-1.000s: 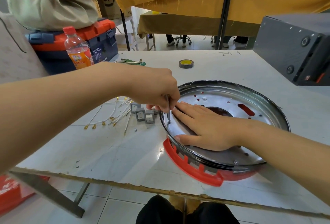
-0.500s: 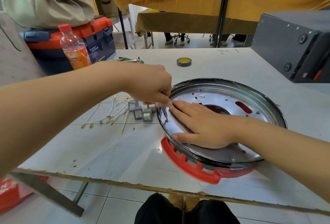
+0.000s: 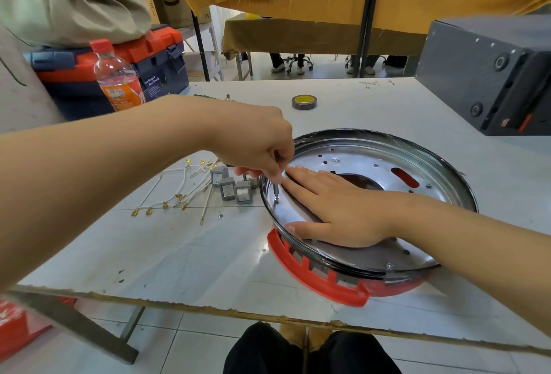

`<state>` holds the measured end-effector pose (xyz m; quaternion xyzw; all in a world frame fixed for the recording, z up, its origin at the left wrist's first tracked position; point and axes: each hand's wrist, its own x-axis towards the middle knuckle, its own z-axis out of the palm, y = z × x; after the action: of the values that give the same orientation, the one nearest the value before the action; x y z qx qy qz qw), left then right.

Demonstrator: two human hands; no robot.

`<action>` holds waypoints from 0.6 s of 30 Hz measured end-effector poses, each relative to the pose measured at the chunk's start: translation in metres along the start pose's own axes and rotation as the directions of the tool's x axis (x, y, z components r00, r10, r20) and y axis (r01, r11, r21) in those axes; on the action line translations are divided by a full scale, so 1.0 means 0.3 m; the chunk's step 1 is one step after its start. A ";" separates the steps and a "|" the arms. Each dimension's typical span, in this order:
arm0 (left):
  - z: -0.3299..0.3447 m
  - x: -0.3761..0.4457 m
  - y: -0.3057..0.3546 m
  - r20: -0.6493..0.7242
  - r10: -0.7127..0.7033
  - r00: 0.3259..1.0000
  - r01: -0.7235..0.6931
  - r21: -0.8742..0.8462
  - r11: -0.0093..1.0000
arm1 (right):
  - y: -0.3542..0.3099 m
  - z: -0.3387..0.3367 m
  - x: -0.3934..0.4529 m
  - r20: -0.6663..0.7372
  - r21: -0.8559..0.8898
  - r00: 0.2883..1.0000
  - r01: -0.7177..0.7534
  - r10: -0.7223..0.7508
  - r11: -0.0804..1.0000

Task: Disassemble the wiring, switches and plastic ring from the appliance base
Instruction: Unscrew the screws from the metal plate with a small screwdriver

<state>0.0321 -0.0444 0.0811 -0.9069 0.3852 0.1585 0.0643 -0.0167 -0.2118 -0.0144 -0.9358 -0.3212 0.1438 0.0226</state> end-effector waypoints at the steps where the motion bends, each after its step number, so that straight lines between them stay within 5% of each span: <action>1: -0.002 0.003 0.003 -0.003 -0.001 1.000 0.001 0.025 1.000 | 0.000 0.000 0.001 -0.001 0.000 1.000 -0.001 0.001 1.000; 8: 0.007 0.004 0.012 -0.034 -0.055 0.998 0.060 0.155 0.986 | -0.005 -0.004 -0.002 -0.001 -0.004 1.000 -0.002 0.002 1.000; 18: -0.003 -0.006 0.018 0.045 -0.025 0.999 0.024 0.023 0.999 | 0.000 -0.001 0.005 -0.011 -0.027 1.000 -0.005 0.005 1.000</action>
<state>0.0274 -0.0472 0.0827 -0.9070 0.3742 0.1736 0.0853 -0.0155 -0.2107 -0.0144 -0.9376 -0.3206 0.1345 0.0111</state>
